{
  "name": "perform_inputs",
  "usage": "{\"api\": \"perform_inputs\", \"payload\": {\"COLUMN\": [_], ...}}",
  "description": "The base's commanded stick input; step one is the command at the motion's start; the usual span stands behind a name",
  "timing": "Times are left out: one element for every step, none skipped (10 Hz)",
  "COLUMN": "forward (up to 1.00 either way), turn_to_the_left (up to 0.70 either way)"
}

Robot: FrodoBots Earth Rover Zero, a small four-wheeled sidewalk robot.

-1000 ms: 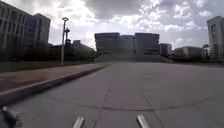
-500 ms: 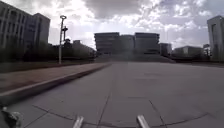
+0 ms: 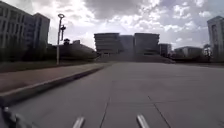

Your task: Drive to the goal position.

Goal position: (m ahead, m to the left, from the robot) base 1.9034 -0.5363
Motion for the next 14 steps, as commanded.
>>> {"api": "perform_inputs", "payload": {"forward": [0.7, 0.7, 0.7, 0.7, 0.7, 0.7, 0.7, 0.7, 0.7, 0.7, 0.7, 0.7, 0.7, 0.7], "turn_to_the_left": [0.0, 0.0, 0.0, 0.0, 0.0, 0.0, -0.2, -0.32, -0.26, -0.21, -0.15, -0.1, -0.04, 0.0]}}
